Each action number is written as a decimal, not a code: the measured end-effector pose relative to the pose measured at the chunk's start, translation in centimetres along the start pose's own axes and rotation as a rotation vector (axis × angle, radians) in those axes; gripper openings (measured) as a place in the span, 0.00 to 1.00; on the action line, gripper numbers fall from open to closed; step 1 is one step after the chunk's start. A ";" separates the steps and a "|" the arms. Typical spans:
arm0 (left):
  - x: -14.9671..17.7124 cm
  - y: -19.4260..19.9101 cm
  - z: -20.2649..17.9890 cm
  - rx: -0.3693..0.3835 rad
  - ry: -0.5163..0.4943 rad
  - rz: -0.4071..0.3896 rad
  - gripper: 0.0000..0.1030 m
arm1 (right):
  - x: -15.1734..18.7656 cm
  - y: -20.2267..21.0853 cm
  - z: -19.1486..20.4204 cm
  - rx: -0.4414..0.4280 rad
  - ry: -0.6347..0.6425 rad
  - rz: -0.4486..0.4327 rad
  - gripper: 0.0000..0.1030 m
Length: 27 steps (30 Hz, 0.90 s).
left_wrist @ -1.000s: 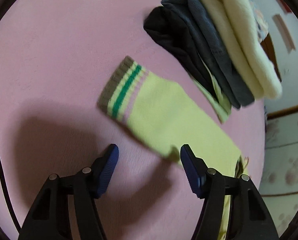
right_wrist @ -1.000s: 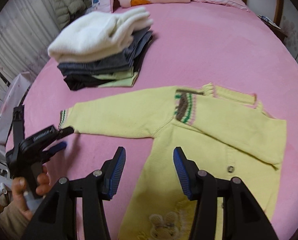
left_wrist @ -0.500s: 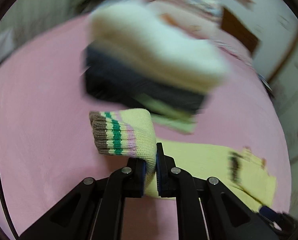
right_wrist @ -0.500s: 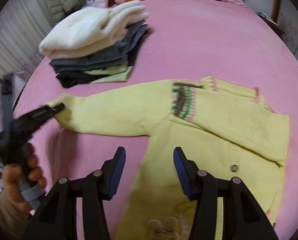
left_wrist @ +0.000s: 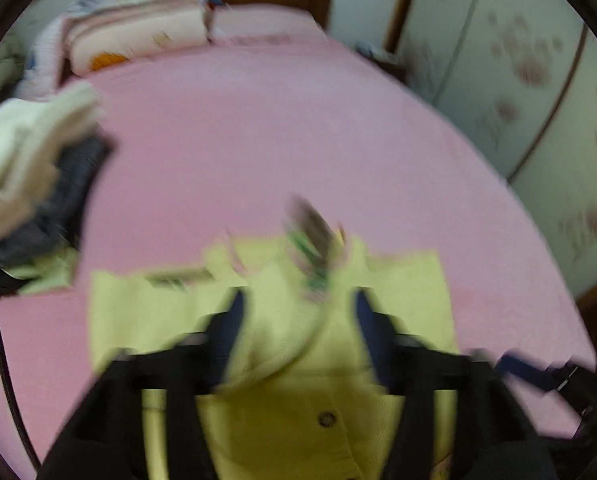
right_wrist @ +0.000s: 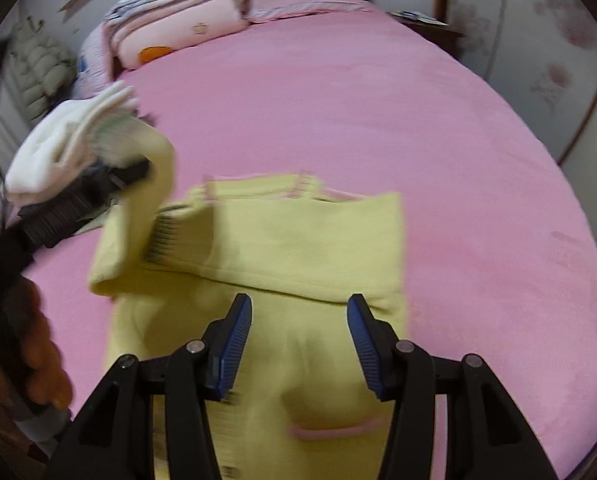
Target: Fold large clothes
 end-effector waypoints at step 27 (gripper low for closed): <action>9.0 -3.4 13.1 -0.332 0.275 0.131 0.78 | -4.8 -12.9 -1.0 -0.285 -0.074 0.102 0.35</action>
Point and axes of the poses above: each gripper's, at about its wrist camera, not at the fingertips, and y roughly against the way its jaws point, z to its left, x to its underside, the point moved 1 cm from there along -y, roughly the way its jaws point, and after that the axes turned 9 degrees about -x, right-handed, at the moved point
